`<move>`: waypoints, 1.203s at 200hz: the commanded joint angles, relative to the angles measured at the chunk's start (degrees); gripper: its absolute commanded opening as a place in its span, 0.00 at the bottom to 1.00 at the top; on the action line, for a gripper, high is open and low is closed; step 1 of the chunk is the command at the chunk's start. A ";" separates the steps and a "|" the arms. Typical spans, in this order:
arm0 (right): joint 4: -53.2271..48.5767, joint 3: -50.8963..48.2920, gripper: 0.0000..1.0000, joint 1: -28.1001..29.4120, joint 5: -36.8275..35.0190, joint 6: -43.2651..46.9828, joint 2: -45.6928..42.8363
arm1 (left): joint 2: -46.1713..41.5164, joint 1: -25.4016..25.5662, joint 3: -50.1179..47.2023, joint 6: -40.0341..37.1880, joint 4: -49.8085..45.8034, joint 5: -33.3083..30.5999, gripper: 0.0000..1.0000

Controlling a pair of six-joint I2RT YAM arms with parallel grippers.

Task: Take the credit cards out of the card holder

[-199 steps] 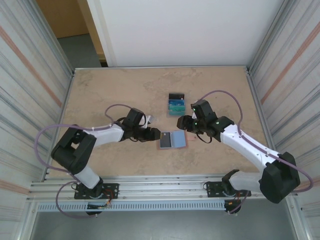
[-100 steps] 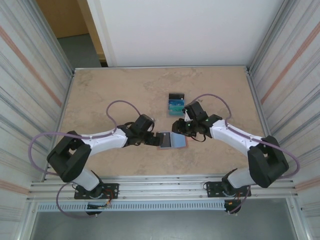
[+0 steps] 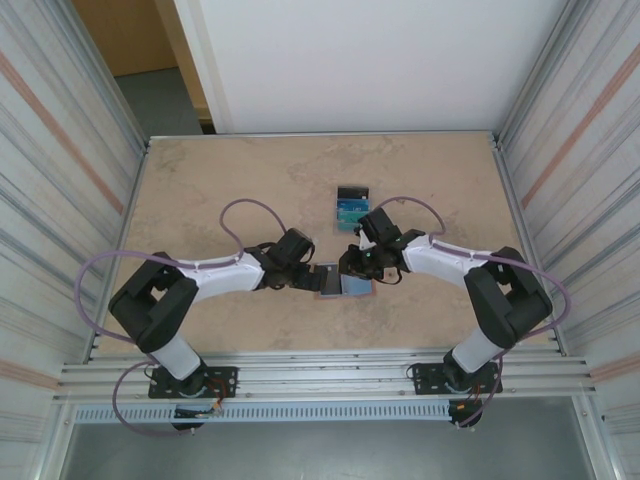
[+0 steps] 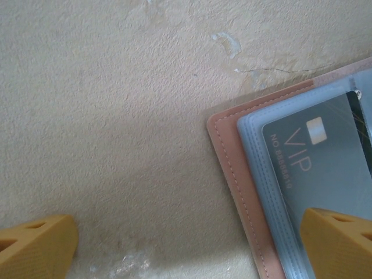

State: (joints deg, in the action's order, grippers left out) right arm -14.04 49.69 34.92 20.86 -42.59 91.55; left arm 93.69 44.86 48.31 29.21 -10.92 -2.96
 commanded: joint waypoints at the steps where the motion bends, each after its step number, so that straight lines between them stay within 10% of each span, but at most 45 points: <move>1: 0.92 -0.23 0.24 0.50 1.19 1.81 1.70 | 1.91 0.31 1.25 -0.95 -0.48 -0.69 0.99; 240: 10.49 -4.50 0.20 -1.97 8.08 -0.16 5.81 | 7.12 0.49 4.15 -2.73 -5.87 -0.50 0.97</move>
State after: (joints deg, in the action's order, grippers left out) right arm -6.02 46.83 33.69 25.93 -41.60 97.14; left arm 96.88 45.12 52.69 28.27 -16.38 -3.73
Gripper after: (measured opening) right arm 0.202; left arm 0.983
